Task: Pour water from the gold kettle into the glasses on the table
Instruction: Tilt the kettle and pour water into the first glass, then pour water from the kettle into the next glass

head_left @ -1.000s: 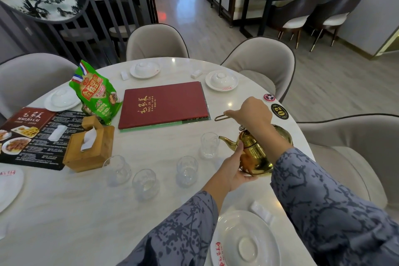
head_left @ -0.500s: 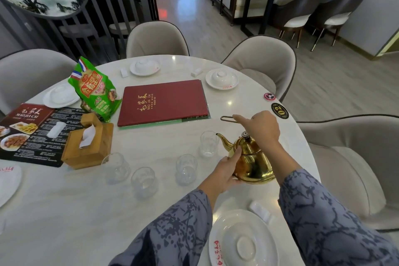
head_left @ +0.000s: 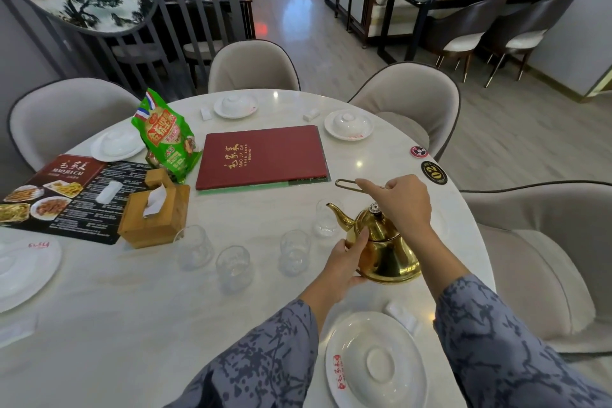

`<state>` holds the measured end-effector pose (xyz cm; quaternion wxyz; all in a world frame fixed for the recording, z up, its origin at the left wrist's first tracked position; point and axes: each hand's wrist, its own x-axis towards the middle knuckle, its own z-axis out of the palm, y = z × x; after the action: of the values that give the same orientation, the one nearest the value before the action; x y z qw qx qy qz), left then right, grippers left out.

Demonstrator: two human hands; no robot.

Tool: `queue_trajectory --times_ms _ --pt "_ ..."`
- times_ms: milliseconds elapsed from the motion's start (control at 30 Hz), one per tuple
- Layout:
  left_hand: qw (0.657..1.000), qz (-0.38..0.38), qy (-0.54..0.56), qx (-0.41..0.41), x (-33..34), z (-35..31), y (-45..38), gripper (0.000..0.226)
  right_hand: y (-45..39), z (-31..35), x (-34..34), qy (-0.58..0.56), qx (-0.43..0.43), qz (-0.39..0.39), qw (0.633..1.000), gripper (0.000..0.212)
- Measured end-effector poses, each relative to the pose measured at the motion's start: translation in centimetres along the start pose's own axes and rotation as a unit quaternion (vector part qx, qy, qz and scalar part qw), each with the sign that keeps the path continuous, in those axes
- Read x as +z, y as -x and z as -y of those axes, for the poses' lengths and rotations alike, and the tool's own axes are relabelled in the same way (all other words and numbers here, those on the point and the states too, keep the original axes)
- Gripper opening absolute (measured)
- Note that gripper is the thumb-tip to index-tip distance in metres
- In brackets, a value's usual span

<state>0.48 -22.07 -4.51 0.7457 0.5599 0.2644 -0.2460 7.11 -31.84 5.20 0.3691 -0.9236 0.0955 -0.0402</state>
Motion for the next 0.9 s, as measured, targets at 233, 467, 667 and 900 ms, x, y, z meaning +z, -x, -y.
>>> queue_trajectory --times_ms 233,467,667,900 --pt "0.999 -0.004 0.05 -0.006 -1.3 1.6 2.7 0.07 2.5 1.9 0.9 0.033 -0.031 0.036 0.998 0.055" --pt "0.997 -0.014 0.072 -0.023 -2.5 2.8 4.4 0.069 4.4 2.7 2.4 0.052 -0.03 0.057 0.997 0.054" --pt "0.991 -0.006 0.122 -0.046 -2.7 3.4 5.3 0.069 5.0 3.0 4.0 0.09 -0.031 0.054 0.994 0.049" --pt "0.984 0.011 0.168 -0.057 -2.3 3.3 6.2 0.072 4.9 3.7 4.1 0.135 -0.042 0.059 0.988 0.048"
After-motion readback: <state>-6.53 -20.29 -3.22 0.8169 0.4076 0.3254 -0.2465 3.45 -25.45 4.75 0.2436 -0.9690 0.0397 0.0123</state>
